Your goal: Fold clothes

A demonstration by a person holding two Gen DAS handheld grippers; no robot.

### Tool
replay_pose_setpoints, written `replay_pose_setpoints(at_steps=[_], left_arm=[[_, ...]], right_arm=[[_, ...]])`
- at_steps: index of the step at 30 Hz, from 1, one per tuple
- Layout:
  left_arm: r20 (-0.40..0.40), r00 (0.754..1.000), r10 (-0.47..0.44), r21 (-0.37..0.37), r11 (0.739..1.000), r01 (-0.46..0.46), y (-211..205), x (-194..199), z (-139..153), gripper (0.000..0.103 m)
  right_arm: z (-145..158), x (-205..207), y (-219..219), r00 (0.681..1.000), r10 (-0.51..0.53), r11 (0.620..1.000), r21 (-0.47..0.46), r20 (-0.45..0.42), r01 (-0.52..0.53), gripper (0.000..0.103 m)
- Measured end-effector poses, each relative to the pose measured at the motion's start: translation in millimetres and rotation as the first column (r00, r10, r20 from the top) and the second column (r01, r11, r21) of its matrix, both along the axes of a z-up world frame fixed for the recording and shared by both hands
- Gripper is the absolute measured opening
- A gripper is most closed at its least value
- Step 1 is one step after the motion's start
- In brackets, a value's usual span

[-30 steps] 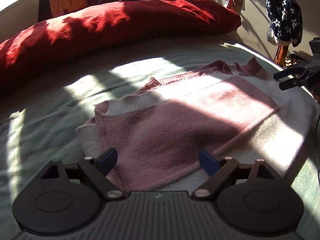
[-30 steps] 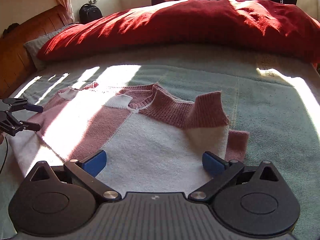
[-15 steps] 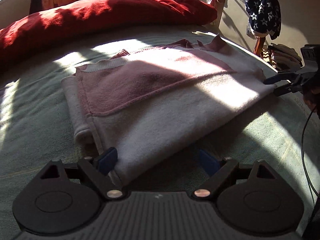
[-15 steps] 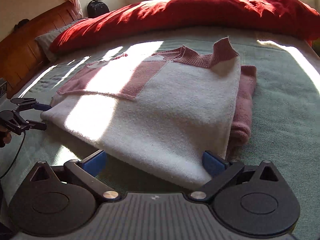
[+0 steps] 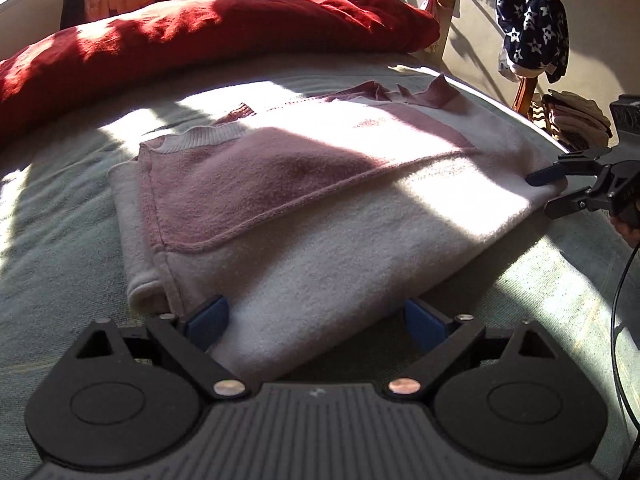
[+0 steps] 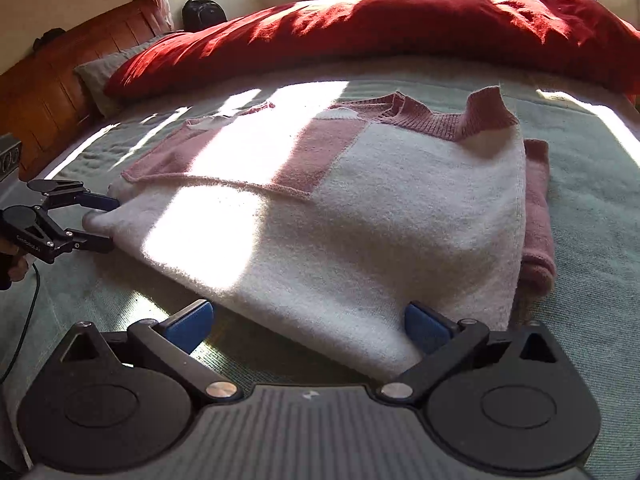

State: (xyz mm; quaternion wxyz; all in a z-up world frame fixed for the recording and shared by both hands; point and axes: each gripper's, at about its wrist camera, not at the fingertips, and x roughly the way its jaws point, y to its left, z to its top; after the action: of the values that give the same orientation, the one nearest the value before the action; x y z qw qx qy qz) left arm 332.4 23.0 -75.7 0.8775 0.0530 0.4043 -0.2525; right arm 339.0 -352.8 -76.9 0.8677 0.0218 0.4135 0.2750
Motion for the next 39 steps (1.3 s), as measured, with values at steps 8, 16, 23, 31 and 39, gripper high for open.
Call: replay_pose_setpoints(at_steps=[8,16,23,31,39], left_arm=[[0.037,0.998,-0.057,0.103,0.993,0.053,-11,-5,-7,0.103],[0.093,0.992,-0.087,0.150,0.986,0.072,-15,-15,-11,0.103],[0.054,0.998,-0.010,0.111,0.994,0.004,-15,-25,6,0.102],[-0.013,0.999,0.053,-0.027,0.998,-0.053,0,-39,21,0.102],[-0.114,0.993,0.009,-0.035,0.999,-0.013,-15,-48,12,0.102]], right_arm=[[-3,-2,10,1.000,0.007,0.998,-0.066,0.018,-0.006,0.103],[-9,-11,32,0.994,0.061,0.974,-0.223,0.090,-0.039,0.103],[10,-16,26,0.999,0.019,0.985,-0.171,0.031,-0.014,0.103],[26,-48,-2,0.999,-0.031,0.999,-0.045,-0.043,0.029,0.103],[23,-67,-20,0.990,-0.060,0.990,0.120,-0.131,0.075,0.103]])
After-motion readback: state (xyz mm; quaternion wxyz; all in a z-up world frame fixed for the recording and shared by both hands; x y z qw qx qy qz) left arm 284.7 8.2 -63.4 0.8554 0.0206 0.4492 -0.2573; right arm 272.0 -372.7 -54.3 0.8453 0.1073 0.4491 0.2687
